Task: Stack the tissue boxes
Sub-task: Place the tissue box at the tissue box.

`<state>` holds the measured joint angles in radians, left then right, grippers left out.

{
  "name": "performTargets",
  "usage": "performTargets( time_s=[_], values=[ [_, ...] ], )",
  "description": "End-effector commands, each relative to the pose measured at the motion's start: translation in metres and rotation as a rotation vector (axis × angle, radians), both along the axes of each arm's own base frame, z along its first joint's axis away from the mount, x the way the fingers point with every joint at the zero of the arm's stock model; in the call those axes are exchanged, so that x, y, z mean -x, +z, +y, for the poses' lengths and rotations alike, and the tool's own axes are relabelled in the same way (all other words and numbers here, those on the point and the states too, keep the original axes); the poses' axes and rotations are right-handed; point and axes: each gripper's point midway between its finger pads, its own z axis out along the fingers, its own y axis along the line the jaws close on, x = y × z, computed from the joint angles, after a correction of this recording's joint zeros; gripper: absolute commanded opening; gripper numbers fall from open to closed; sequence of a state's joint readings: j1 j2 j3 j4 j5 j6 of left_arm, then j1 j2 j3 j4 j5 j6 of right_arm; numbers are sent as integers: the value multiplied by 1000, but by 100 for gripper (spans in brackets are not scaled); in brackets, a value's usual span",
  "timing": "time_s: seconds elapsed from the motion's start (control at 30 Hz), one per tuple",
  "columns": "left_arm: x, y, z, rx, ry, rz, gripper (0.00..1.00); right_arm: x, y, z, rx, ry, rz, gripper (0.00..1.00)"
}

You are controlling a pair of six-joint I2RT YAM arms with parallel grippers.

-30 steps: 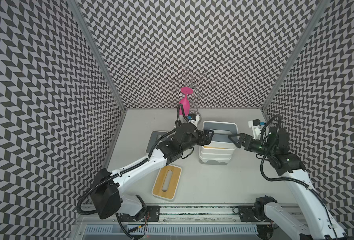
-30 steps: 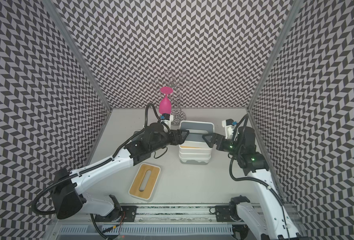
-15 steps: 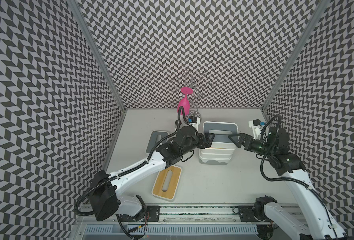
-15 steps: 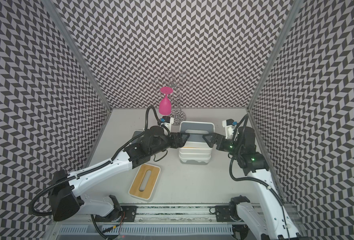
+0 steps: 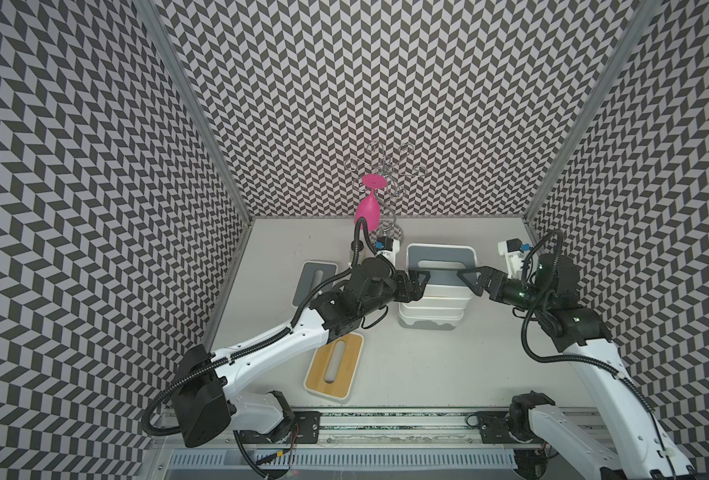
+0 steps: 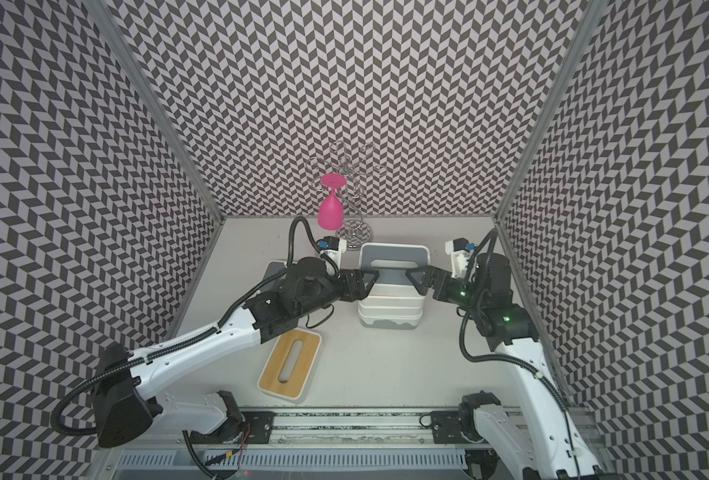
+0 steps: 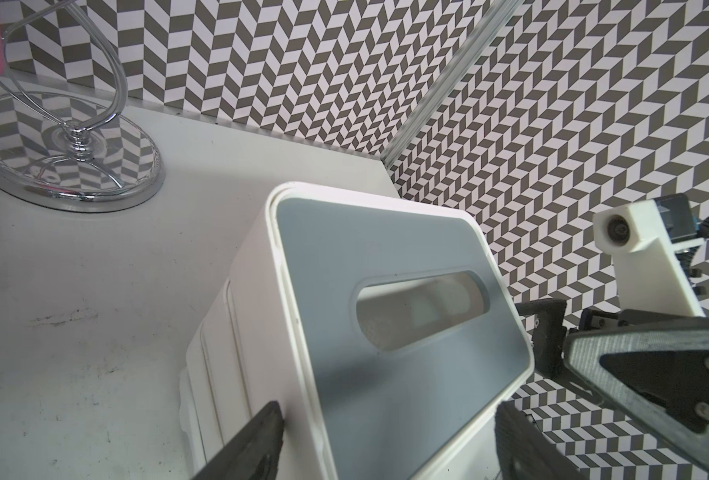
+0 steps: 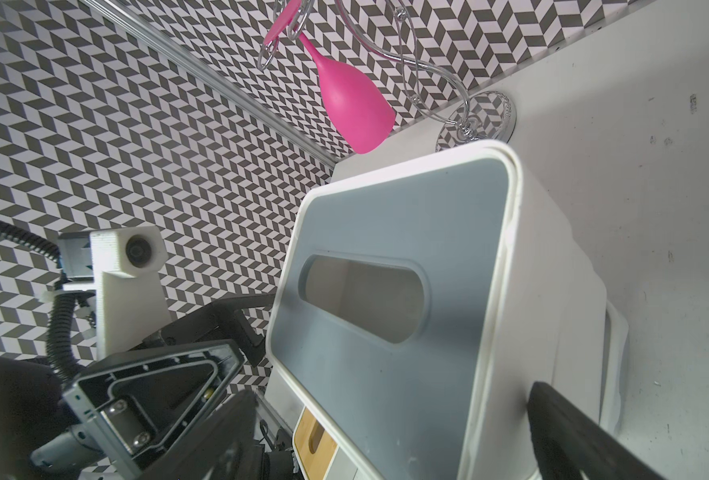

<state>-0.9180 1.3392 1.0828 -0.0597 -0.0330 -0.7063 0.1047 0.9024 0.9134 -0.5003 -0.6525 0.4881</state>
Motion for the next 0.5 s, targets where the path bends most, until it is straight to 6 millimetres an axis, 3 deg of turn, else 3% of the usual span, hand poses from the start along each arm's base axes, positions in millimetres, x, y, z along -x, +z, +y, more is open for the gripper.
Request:
performTargets(
  time_s=[0.0,0.47],
  values=[
    [12,7,-6,41,-33,2,80,2,17,10,-15,56,-69,99],
    [17,2,-4,54,-29,15,80,-2,17,7,7,37,-72,99]
  ],
)
